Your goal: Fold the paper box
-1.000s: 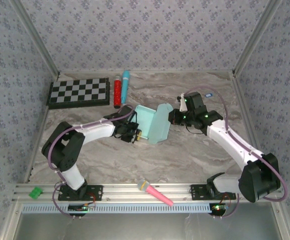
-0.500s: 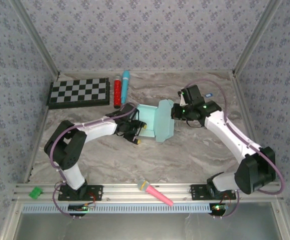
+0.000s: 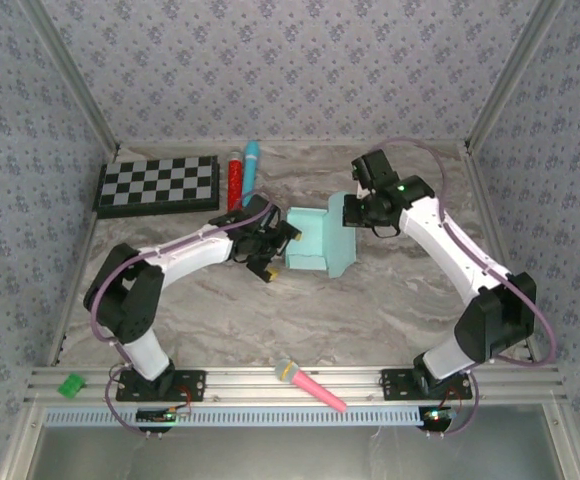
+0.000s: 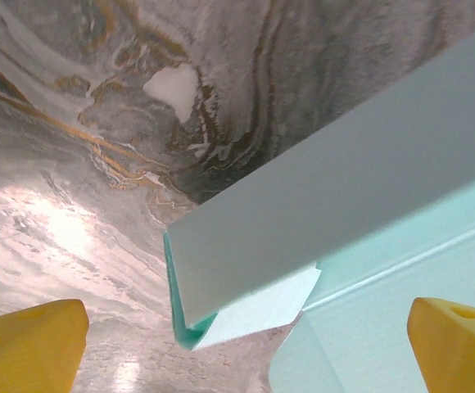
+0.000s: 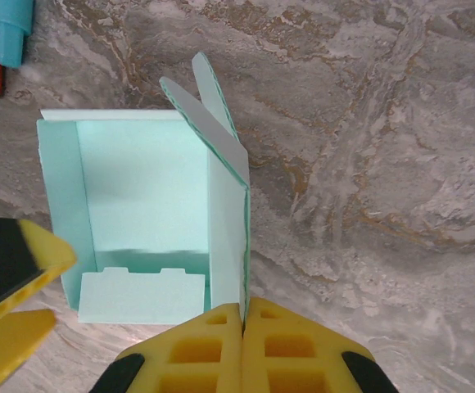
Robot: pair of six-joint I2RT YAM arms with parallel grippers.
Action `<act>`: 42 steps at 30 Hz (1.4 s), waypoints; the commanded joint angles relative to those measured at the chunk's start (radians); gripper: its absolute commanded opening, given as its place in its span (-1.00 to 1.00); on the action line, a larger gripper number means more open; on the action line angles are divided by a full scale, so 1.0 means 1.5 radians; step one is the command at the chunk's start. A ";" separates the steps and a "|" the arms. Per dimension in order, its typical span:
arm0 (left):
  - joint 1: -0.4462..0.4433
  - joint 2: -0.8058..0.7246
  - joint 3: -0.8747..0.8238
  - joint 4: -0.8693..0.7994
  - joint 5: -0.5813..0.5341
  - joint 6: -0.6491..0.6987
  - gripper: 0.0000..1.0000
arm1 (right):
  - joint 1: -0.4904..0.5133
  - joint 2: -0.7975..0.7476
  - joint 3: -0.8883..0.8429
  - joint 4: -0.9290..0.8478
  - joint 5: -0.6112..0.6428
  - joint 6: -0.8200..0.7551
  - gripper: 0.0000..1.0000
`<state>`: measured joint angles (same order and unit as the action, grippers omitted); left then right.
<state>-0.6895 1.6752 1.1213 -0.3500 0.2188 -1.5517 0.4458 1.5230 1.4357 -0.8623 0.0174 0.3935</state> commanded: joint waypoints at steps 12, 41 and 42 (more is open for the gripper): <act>0.010 -0.158 0.014 -0.123 -0.303 0.494 0.98 | 0.021 0.084 0.165 -0.123 -0.001 -0.290 -0.92; 0.208 -0.316 -0.163 -0.042 -0.179 0.746 0.98 | 0.184 0.294 0.382 -0.283 -0.054 -0.737 -0.81; 0.208 -0.314 -0.166 -0.040 -0.176 0.744 0.99 | 0.186 0.302 0.390 -0.288 -0.049 -0.740 -0.79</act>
<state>-0.3832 1.2190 0.8814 -0.4351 -0.0750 -0.4347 0.7143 1.9385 1.9785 -1.2430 -0.0818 -0.6544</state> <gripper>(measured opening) 0.993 0.102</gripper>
